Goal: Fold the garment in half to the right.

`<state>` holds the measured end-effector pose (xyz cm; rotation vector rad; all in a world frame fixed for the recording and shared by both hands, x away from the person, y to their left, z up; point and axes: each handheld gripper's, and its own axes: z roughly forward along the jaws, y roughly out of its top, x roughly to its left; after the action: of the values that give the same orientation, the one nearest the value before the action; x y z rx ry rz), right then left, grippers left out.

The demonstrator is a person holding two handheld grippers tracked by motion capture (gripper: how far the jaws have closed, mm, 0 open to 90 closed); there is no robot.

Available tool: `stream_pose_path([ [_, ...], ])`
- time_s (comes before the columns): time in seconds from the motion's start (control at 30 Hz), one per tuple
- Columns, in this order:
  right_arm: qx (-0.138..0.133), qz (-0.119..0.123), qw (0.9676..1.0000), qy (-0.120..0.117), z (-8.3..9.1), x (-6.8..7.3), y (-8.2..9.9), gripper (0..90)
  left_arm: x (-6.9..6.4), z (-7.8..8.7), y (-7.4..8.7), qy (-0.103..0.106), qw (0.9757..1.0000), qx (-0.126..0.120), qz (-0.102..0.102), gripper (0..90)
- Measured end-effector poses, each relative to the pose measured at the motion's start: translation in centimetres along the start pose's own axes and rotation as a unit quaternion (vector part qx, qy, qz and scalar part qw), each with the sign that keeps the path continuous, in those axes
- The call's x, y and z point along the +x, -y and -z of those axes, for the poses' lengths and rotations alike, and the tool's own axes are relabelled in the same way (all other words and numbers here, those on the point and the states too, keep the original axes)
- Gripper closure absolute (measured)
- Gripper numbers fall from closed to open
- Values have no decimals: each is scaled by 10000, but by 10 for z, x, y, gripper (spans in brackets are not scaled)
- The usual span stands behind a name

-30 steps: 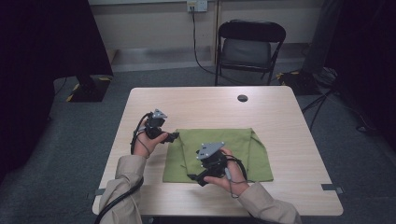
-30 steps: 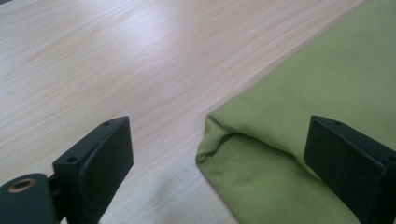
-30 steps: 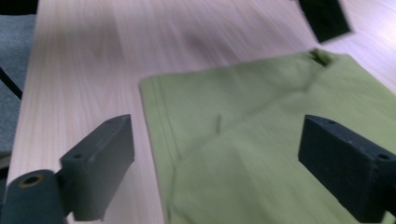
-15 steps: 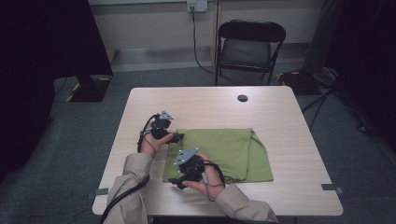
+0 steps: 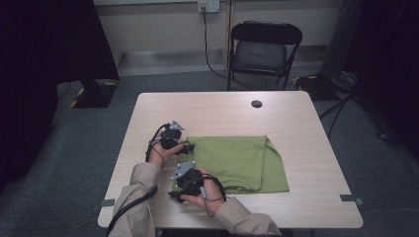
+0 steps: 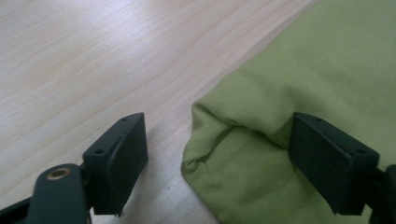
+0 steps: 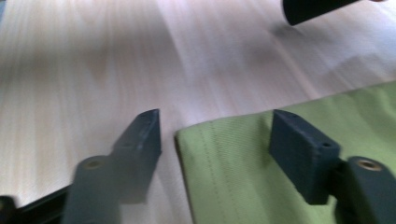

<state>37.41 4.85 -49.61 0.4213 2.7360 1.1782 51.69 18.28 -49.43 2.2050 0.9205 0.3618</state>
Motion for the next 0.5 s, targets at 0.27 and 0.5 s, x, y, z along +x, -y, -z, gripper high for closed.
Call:
stream_pose_path([
  [0.27, -207, -231, 9991, 293, 3, -2, 5, 671, 1, 2, 3, 152, 9996, -186, -119, 354],
  [0.5, -176, -196, 9985, 473, 4, 0, 5, 821, 1, 3, 2, 235, 9995, -222, -60, 540],
])
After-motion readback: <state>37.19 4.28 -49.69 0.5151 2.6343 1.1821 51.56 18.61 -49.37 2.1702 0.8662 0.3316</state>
